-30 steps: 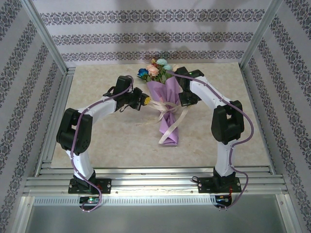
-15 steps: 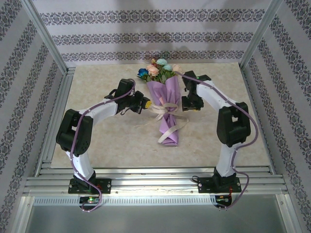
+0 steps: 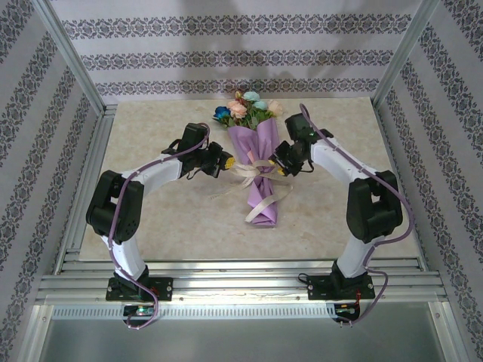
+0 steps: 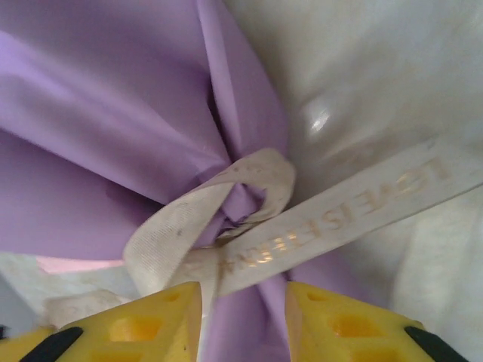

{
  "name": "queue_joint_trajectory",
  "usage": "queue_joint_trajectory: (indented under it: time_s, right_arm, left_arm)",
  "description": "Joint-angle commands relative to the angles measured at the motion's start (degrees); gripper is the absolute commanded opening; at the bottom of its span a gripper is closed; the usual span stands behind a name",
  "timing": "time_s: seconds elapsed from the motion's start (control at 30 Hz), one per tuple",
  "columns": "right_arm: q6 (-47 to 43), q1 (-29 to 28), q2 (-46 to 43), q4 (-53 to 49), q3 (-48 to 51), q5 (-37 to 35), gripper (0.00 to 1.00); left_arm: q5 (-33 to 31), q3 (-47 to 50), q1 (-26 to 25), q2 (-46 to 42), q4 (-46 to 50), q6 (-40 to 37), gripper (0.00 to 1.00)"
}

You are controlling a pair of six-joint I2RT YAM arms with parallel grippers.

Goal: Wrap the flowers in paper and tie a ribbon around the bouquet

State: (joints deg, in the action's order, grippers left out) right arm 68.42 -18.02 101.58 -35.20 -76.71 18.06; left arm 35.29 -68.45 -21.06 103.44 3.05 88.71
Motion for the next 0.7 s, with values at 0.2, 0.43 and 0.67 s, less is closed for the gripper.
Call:
queue_joint_trajectory:
  time_s: [0.2, 0.43, 0.67]
  right_arm:
    - [25.85, -0.29, 3.95, 14.54, 3.23, 3.88, 0.39]
    - [28.87, 0.0, 6.34, 15.97, 2.81, 5.22, 0.39]
    - [28.62, 0.09, 4.26, 14.94, 4.72, 3.28, 0.14]
  left_arm:
    - [-0.17, 0.41, -0.97, -1.3, -0.59, 0.41, 0.0]
    - [0.22, 0.56, -1.01, -1.48, -0.68, 0.5, 0.0]
    - [0.35, -0.16, -1.16, -1.4, -0.28, 0.29, 0.0]
